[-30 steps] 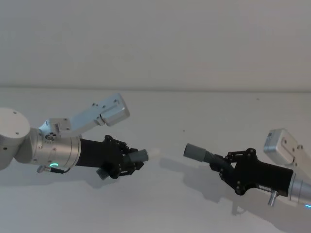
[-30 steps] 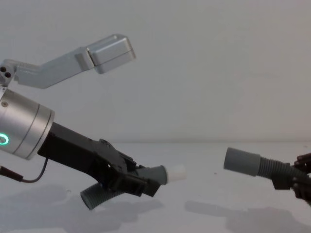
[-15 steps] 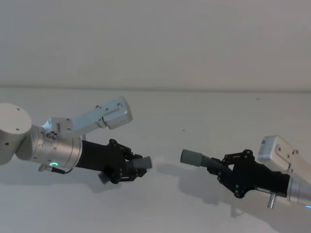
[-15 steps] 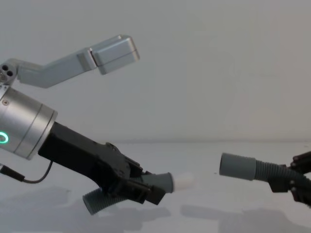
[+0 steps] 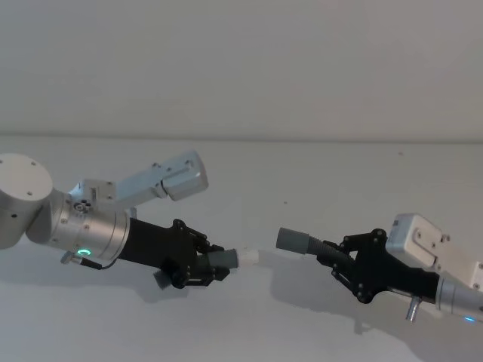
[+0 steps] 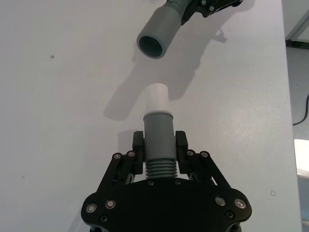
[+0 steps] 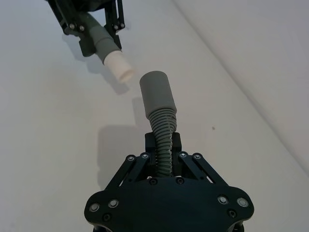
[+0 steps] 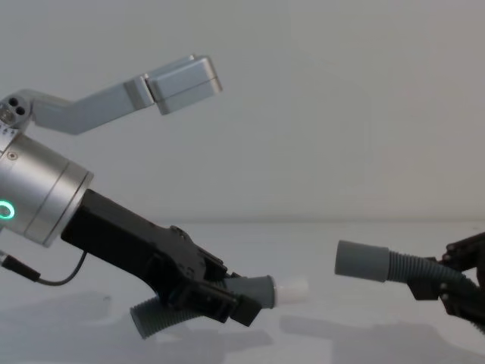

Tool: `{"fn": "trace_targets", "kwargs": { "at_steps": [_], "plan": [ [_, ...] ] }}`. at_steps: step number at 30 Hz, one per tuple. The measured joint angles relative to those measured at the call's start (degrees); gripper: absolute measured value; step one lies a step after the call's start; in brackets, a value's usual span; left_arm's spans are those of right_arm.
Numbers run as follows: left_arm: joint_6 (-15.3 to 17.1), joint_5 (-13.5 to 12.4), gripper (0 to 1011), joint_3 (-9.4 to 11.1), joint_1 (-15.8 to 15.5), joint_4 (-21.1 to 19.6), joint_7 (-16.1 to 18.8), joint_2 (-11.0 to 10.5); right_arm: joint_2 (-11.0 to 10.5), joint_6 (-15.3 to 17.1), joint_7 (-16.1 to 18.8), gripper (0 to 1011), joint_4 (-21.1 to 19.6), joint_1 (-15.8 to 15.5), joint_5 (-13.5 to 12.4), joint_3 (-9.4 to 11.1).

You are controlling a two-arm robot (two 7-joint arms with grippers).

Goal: Use both hands to pick up one end of the pipe from the table, align the ends, and insert them.

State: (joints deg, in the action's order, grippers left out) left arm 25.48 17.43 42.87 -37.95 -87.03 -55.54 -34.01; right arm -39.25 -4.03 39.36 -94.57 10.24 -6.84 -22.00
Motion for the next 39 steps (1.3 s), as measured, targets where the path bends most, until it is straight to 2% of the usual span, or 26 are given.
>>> {"fn": "trace_targets", "kwargs": {
  "at_steps": [20, 39],
  "plan": [
    [0.12, 1.61, 375, 0.56, -0.69, 0.43, -0.45, -0.25, -1.85, 1.02, 1.38, 145, 0.24, 0.83, 1.15, -2.46],
    [-1.51, 3.12, 375, 1.04, -0.71, 1.65, 0.06, 0.68, -2.83, 2.31, 2.12, 145, -0.98, 1.05, -0.59, -3.3]
  ]
}}
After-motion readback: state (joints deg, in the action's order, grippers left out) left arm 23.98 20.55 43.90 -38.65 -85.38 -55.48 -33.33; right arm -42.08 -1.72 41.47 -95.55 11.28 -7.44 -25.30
